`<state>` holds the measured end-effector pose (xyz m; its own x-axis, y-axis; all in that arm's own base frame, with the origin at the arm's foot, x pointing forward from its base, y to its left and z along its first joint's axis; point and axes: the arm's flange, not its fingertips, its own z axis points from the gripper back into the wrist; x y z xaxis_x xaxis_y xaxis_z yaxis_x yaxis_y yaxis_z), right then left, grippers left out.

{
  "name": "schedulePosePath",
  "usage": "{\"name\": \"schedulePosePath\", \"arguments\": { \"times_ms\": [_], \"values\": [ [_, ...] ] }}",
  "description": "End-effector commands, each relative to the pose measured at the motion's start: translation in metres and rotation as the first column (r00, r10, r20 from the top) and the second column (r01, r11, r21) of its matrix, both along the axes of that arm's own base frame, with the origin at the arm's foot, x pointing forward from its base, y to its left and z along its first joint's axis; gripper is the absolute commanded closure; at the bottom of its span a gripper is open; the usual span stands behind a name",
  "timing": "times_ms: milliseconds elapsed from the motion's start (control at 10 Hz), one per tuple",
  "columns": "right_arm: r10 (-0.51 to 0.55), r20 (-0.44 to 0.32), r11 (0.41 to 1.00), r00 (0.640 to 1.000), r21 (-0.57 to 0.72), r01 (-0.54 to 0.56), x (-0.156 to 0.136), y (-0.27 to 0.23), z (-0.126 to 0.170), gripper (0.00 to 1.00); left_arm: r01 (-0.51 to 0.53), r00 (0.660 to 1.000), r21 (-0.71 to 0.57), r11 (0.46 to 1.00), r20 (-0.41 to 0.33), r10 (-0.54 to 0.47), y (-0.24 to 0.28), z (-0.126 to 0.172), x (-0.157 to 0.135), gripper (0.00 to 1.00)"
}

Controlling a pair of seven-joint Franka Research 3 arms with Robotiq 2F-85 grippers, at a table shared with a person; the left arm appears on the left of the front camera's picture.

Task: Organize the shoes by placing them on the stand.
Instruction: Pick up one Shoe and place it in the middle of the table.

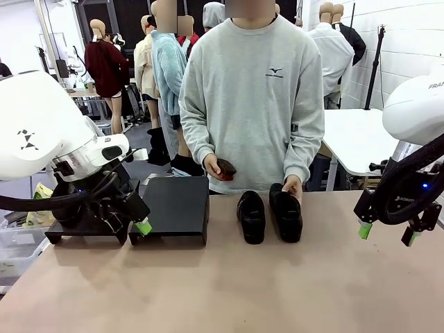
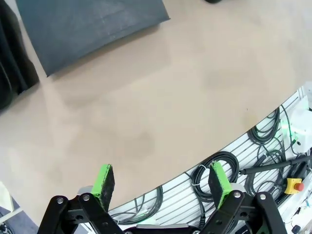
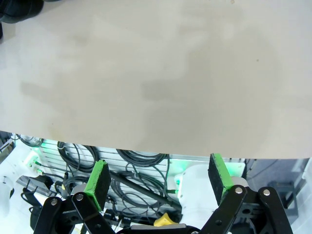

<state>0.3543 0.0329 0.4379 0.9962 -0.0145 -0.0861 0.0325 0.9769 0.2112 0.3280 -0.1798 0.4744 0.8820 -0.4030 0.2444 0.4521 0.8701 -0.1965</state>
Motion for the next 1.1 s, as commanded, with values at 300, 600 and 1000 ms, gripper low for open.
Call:
{"name": "schedulePosePath", "arguments": {
  "times_ms": [300, 600, 1000],
  "values": [
    [0.008, -0.004, 1.0, 1.0, -0.008, -0.008, 0.0008, -0.0008, 0.0012, 0.0, 0.0, 1.0, 0.0, 1.0, 0.0, 0.0, 0.0, 0.0, 0.0, 0.0],
    [0.008, -0.004, 1.0, 1.0, -0.008, -0.008, 0.0008, -0.0008, 0.0012, 0.0, 0.0, 1.0, 0.0, 1.0, 0.0, 0.0, 0.0, 0.0, 0.0, 0.0],
    [0.008, -0.004, 1.0, 1.0, -0.008, -0.008, 0.0008, -0.0008, 0.0012, 0.0, 0.0, 1.0, 0.0, 1.0, 0.0, 0.0, 0.0, 0.0, 0.0, 0.0]
  ]
}}
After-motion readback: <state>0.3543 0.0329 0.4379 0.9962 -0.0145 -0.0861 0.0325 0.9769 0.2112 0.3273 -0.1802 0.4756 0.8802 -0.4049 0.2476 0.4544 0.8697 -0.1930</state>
